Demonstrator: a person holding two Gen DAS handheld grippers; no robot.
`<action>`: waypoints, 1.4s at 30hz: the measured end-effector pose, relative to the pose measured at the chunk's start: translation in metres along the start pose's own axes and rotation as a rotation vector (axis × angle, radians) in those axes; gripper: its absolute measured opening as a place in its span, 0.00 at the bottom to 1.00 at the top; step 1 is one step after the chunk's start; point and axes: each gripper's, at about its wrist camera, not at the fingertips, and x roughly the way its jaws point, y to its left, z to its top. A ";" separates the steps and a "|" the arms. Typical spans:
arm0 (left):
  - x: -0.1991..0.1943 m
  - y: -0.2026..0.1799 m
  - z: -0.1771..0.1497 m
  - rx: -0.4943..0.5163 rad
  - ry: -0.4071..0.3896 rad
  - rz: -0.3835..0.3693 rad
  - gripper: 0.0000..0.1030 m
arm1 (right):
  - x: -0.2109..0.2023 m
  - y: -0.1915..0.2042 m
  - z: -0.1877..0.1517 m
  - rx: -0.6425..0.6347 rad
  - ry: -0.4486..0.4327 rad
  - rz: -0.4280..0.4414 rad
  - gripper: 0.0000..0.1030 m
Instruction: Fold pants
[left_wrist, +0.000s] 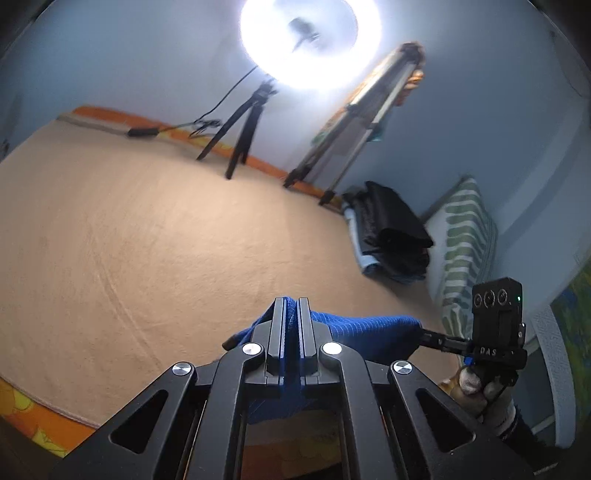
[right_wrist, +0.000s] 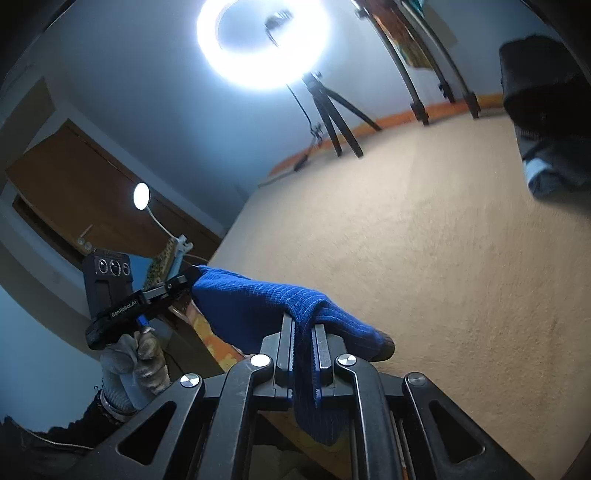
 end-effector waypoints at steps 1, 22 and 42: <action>0.008 0.006 0.002 -0.021 0.011 0.004 0.03 | 0.005 -0.004 0.001 0.008 0.012 0.001 0.05; 0.132 0.059 0.060 -0.061 0.116 0.150 0.09 | 0.084 -0.106 0.073 0.225 0.082 -0.022 0.09; 0.123 0.042 0.037 0.125 0.166 0.193 0.16 | 0.064 -0.073 0.034 0.144 0.128 -0.117 0.37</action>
